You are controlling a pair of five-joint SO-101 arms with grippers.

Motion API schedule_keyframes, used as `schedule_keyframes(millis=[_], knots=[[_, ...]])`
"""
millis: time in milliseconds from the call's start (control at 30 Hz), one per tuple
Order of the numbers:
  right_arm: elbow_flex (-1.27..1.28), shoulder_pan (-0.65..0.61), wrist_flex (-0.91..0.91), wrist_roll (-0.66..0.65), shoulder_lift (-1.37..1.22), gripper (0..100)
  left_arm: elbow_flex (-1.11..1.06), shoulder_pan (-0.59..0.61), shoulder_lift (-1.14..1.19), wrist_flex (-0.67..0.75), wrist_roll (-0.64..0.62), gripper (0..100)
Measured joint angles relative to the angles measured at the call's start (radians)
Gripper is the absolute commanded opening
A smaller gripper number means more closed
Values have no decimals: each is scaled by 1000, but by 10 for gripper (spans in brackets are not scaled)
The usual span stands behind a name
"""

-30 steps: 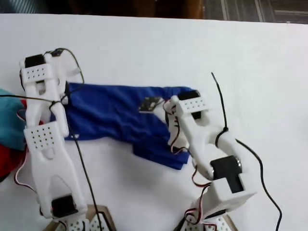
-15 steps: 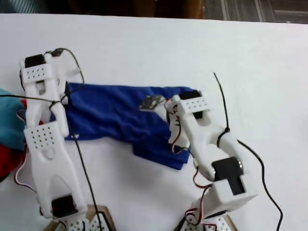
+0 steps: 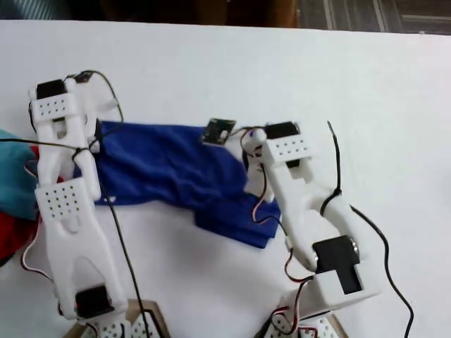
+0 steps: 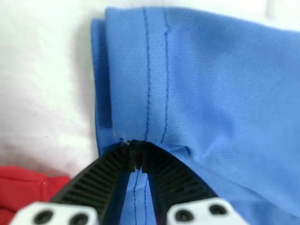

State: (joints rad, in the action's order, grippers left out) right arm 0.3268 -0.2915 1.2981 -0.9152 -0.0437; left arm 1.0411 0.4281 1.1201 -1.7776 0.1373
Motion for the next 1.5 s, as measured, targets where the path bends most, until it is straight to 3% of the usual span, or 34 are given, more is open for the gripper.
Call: schedule_keyframes(millis=[267, 400, 633, 867, 1200, 1500], knots=[[-2, 0, -43, 0, 0, 24, 0, 0, 0, 0, 0, 25], [-2, -6, 34, 0, 0, 26, 0, 0, 0, 0, 0, 25], [107, -21, 89, 14, 0, 129, 0, 0, 0, 0, 0, 25], [157, -26, 48, 14, 0, 122, 0, 0, 0, 0, 0, 25], [230, -35, -31, 14, 0, 15, 0, 0, 0, 0, 0, 25], [230, -44, -32, 14, 0, 19, 0, 0, 0, 0, 0, 25]])
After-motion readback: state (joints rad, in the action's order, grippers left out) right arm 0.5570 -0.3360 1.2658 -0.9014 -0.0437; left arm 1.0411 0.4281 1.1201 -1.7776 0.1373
